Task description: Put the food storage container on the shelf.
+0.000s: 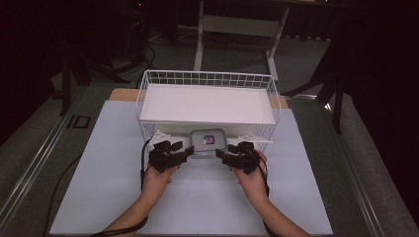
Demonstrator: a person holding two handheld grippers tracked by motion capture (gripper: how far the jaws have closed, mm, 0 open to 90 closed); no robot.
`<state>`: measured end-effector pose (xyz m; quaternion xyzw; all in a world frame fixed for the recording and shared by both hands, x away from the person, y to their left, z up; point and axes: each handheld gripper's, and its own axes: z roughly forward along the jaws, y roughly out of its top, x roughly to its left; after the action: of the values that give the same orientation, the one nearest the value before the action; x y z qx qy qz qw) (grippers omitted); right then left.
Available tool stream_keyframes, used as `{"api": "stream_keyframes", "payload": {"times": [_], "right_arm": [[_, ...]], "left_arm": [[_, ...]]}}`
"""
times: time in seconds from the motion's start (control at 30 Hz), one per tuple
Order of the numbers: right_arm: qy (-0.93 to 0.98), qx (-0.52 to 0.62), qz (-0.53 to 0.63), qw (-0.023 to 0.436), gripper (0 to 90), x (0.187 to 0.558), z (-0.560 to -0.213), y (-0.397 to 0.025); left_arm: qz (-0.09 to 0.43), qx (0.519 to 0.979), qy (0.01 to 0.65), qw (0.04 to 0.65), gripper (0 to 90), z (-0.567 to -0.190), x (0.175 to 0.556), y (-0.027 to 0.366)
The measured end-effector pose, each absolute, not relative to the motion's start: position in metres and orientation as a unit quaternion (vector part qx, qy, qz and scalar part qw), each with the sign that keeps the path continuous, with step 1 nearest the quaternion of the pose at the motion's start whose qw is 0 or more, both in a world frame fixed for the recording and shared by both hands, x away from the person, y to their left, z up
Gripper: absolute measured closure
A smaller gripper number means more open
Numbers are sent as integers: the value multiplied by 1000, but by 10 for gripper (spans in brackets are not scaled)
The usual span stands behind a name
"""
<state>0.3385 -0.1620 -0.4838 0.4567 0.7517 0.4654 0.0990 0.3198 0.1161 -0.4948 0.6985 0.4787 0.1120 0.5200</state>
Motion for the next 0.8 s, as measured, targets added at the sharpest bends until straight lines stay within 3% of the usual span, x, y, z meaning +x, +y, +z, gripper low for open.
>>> {"api": "stream_keyframes", "payload": {"times": [0.17,0.27,0.37,0.4,0.5,0.57,0.8], "right_arm": [[765,452,450,93,501,328,-491,-149],[771,452,439,96,544,326,-497,-142],[776,450,429,104,566,324,-500,-137],[779,449,425,108,611,323,-502,-134],[788,445,410,111,769,324,-505,-129],[788,446,409,113,892,325,-507,-128],[788,449,406,111,900,334,-510,-118]], "left_arm": [[119,706,459,525,352,-496,306,118],[110,714,438,535,225,-500,296,121],[111,718,437,529,165,-501,295,122],[117,719,436,528,165,-502,294,123],[109,718,439,530,34,-503,292,126],[123,723,431,527,19,-505,289,127],[164,713,420,537,19,-508,284,128]]}}
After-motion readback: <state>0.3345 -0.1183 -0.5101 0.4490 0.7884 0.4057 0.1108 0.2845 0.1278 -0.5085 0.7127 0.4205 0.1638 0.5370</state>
